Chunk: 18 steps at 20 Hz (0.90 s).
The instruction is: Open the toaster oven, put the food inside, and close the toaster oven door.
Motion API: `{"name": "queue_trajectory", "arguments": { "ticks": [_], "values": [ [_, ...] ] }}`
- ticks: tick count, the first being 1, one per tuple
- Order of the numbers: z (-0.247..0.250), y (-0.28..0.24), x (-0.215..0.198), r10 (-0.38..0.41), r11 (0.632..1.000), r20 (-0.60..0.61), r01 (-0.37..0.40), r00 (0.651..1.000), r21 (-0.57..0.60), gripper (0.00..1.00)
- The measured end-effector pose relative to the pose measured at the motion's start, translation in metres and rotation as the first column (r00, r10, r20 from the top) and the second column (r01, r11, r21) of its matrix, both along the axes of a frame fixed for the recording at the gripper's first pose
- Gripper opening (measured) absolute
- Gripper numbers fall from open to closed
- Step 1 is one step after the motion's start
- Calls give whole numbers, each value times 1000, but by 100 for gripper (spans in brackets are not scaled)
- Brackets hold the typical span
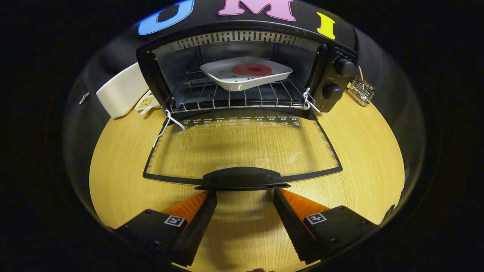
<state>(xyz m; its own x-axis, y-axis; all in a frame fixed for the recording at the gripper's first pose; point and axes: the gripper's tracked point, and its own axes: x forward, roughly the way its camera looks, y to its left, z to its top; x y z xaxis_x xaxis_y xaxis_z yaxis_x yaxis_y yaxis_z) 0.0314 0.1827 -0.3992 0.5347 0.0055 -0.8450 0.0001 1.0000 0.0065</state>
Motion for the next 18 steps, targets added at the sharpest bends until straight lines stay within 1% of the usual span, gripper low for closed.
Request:
{"name": "queue_trajectory", "arguments": {
  "ticks": [4,7,12,14,15,16,17,18],
  "values": [
    [6,0,-1,0,1000,4,0,1000,1,99],
    [19,-1,-2,16,1000,32,-16,999,-3,99],
    [50,0,-4,9,999,86,-13,996,49,99],
    [74,-1,6,42,998,171,-51,984,47,99],
    [90,-4,16,59,997,231,-68,971,31,99],
    [106,-9,23,64,997,279,-70,958,11,100],
    [125,-11,28,61,998,312,-69,948,15,100],
    [153,-11,30,45,997,356,-65,934,45,100]
  ]
}}
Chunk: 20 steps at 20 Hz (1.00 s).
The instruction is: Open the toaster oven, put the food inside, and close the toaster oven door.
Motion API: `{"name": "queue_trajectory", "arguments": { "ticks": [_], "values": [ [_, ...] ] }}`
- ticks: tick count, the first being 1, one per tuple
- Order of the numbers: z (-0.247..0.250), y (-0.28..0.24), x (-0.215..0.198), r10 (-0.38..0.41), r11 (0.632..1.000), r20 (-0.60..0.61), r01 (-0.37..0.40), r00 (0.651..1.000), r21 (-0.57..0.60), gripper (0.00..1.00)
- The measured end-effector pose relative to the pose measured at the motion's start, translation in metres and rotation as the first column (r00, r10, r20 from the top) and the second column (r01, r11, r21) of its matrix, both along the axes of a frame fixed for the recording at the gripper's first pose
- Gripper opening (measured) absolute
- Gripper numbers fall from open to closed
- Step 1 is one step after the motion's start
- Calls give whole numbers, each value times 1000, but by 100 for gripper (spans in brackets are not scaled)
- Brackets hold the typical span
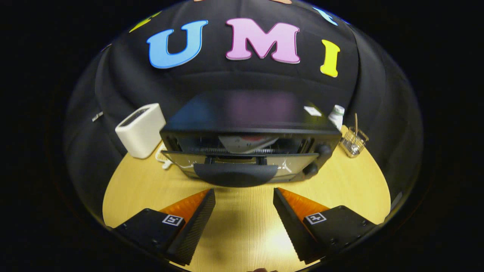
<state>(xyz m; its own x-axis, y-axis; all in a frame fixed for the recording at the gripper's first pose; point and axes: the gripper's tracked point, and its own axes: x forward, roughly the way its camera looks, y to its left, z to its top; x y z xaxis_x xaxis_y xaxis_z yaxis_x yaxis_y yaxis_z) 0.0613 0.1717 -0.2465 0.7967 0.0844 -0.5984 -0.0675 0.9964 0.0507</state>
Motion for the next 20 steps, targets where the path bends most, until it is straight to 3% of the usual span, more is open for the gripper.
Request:
{"name": "queue_trajectory", "arguments": {
  "ticks": [6,12,15,20],
  "values": [
    [125,-24,-3,-62,996,275,43,959,74,100],
    [222,-105,-20,-135,991,496,107,858,84,99],
    [248,-136,-44,-143,989,554,132,820,60,99],
    [254,-177,-99,-135,985,580,171,803,-8,99]
  ]
}}
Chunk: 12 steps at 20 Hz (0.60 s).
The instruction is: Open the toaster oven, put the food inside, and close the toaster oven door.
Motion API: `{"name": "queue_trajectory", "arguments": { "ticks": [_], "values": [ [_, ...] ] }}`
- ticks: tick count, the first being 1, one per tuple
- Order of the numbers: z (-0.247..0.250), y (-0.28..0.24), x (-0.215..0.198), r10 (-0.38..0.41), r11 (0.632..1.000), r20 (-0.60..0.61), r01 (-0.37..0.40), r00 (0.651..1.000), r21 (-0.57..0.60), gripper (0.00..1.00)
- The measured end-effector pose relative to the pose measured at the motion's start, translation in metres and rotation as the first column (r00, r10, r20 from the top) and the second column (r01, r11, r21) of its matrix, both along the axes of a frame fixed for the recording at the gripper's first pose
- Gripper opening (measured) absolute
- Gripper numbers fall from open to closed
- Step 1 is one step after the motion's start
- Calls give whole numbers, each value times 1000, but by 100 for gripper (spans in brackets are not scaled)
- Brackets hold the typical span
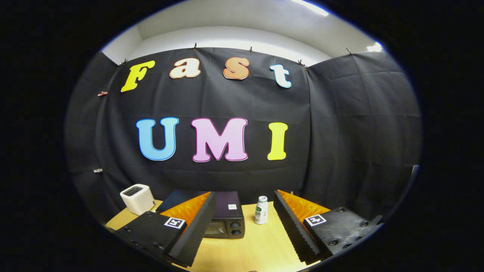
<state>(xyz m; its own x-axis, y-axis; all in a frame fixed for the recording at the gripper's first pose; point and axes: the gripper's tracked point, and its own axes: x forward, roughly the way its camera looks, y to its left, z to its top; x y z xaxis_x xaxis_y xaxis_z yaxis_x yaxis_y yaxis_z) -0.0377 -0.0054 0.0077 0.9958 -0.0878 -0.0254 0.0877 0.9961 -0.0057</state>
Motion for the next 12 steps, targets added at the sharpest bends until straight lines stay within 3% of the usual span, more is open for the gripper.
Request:
{"name": "queue_trajectory", "arguments": {
  "ticks": [3,7,12],
  "values": [
    [-3,-19,-29,-26,999,3,26,1000,-47,99],
    [-28,-27,-65,-40,999,-68,41,997,12,99],
    [-28,-24,-64,-32,999,-70,33,997,22,99]
  ]
}}
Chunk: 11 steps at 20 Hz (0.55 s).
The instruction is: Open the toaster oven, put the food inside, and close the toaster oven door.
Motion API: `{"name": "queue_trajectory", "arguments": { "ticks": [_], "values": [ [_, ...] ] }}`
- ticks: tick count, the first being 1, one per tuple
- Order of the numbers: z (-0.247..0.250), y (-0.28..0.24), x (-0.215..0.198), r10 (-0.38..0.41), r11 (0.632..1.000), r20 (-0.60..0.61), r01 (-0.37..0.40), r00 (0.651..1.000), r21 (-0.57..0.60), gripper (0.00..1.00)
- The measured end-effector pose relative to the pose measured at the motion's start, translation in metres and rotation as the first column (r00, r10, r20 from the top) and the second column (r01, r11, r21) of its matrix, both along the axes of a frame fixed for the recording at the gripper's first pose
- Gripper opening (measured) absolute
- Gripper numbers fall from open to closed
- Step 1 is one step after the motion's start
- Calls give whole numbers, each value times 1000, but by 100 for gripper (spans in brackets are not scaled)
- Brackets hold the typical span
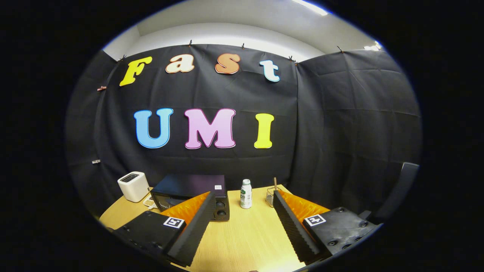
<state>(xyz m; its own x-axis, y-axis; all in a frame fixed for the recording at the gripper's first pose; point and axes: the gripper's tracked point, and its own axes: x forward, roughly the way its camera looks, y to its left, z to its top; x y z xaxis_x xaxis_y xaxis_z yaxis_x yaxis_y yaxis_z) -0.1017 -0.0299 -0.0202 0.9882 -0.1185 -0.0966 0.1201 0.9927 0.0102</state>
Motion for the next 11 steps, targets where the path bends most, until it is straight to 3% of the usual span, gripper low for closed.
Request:
{"name": "queue_trajectory", "arguments": {
  "ticks": [11],
  "values": [
    [19,50,17,97,994,35,-99,995,44,99]
  ]
}}
